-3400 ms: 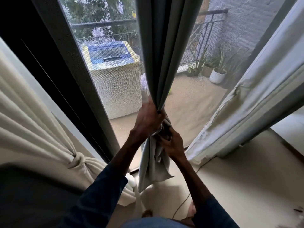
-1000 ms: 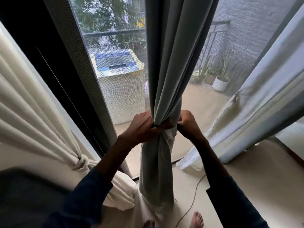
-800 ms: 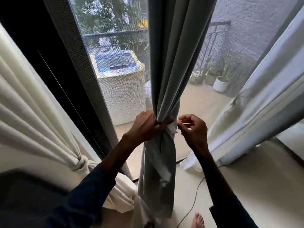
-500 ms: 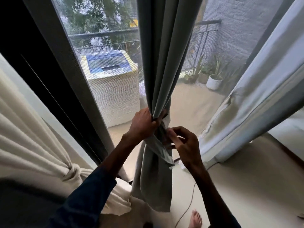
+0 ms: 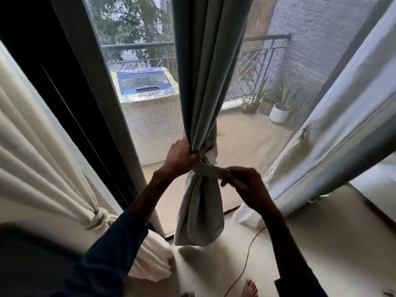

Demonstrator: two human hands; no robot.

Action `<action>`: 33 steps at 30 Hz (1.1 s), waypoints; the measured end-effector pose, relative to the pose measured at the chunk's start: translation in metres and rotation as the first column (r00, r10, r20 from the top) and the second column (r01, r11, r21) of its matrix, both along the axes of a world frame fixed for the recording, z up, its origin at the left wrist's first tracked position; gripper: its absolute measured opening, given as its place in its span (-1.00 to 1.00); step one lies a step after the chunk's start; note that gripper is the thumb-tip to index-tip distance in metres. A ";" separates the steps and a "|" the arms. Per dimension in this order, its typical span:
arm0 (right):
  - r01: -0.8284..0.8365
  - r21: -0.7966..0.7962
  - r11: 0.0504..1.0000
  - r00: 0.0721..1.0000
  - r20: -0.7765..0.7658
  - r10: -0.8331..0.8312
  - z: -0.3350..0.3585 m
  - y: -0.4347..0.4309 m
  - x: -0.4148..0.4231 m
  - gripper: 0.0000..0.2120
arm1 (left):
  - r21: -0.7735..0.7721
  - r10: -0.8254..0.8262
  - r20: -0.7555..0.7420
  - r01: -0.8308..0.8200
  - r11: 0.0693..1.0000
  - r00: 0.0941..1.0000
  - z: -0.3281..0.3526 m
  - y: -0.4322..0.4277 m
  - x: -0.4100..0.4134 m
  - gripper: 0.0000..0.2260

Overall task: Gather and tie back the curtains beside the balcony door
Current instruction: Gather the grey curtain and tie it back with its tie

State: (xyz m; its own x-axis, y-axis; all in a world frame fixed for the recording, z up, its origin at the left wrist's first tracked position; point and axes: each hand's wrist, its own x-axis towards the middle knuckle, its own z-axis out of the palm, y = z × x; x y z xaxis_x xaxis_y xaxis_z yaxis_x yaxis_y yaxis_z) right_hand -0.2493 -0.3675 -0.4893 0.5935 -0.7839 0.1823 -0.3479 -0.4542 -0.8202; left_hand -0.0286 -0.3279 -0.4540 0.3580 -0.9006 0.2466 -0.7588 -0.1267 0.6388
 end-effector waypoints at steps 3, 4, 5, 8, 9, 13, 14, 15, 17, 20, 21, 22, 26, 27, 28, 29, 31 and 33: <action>0.102 -0.200 0.975 0.990 -0.077 -0.120 -0.004 -0.025 -0.002 -0.87 | -0.006 -0.069 -0.043 0.069 0.998 0.997 0.002 0.006 -0.006 -0.51; 0.133 -0.267 0.955 0.980 -0.108 -0.167 -0.008 -0.030 -0.001 -0.86 | -0.010 -0.092 -0.062 0.092 0.996 0.994 0.002 0.009 -0.010 -0.51; 0.163 -0.324 0.932 0.967 -0.136 -0.216 -0.013 -0.033 0.000 -0.86 | -0.015 -0.111 -0.080 0.110 0.994 0.991 0.002 0.011 -0.014 -0.56; 0.282 -0.379 0.881 0.920 -0.152 -0.360 -0.023 -0.028 0.000 -0.85 | -0.048 -0.108 -0.119 0.103 0.994 0.987 0.003 0.017 -0.021 -0.66; 0.331 -0.350 0.876 0.906 -0.140 -0.398 -0.025 -0.023 -0.002 -0.84 | -0.064 -0.090 -0.141 0.081 0.995 0.986 0.002 0.018 -0.022 -0.65; 0.426 -0.060 0.903 0.894 -0.126 -0.430 -0.033 -0.013 -0.006 -0.80 | -0.151 -0.068 -0.198 0.038 0.988 0.978 0.000 0.022 -0.024 -0.68; 0.416 0.060 0.907 0.909 -0.054 -0.413 -0.033 -0.011 -0.004 -0.77 | -0.167 -0.066 -0.191 0.034 0.985 0.979 -0.001 0.022 -0.025 -0.71; 0.413 0.131 0.901 0.908 0.025 -0.419 -0.029 -0.009 -0.003 -0.75 | -0.174 -0.066 -0.186 0.033 0.984 0.980 -0.003 0.022 -0.026 -0.73; 0.432 0.129 0.893 0.880 0.156 -0.448 -0.015 -0.005 -0.001 -0.75 | -0.162 -0.069 -0.190 0.038 0.986 0.979 -0.007 0.021 -0.027 -0.76; 0.454 0.001 0.891 0.858 0.269 -0.437 0.015 -0.001 0.003 -0.80 | -0.144 -0.062 -0.156 0.039 0.989 0.986 -0.010 0.018 -0.027 -0.69; 0.463 -0.065 0.884 0.855 0.296 -0.426 0.025 0.001 0.004 -0.81 | -0.145 -0.059 -0.144 0.038 0.989 0.988 -0.010 0.017 -0.027 -0.66; 0.469 -0.136 0.872 0.855 0.318 -0.410 0.034 0.003 0.006 -0.81 | -0.151 -0.057 -0.135 0.037 0.988 0.989 -0.009 0.016 -0.028 -0.64; 0.441 -0.323 0.837 0.871 0.378 -0.313 0.058 0.015 0.016 -0.66 | -0.169 -0.051 -0.147 0.026 0.985 0.988 -0.001 0.017 -0.032 -0.59; 0.442 -0.321 0.837 0.870 0.381 -0.313 0.061 0.019 0.019 -0.63 | -0.162 -0.061 -0.142 0.037 0.986 0.988 0.001 0.018 -0.033 -0.60; 0.435 -0.312 0.845 0.872 0.380 -0.308 0.062 0.021 0.023 -0.60 | -0.149 -0.073 -0.125 0.054 0.987 0.989 0.002 0.019 -0.033 -0.63; 0.413 -0.312 0.856 0.882 0.372 -0.290 0.061 0.024 0.027 -0.61 | -0.127 -0.086 -0.105 0.072 0.989 0.991 0.003 0.021 -0.034 -0.64; 0.335 -0.371 0.866 0.915 0.349 -0.204 0.057 0.030 0.033 -0.72 | -0.087 -0.090 -0.093 0.082 0.993 0.992 0.006 0.024 -0.034 -0.61; 0.252 -0.447 0.858 0.942 0.316 -0.112 0.052 0.032 0.034 -0.79 | -0.075 -0.092 -0.116 0.084 0.994 0.989 0.007 0.027 -0.031 -0.57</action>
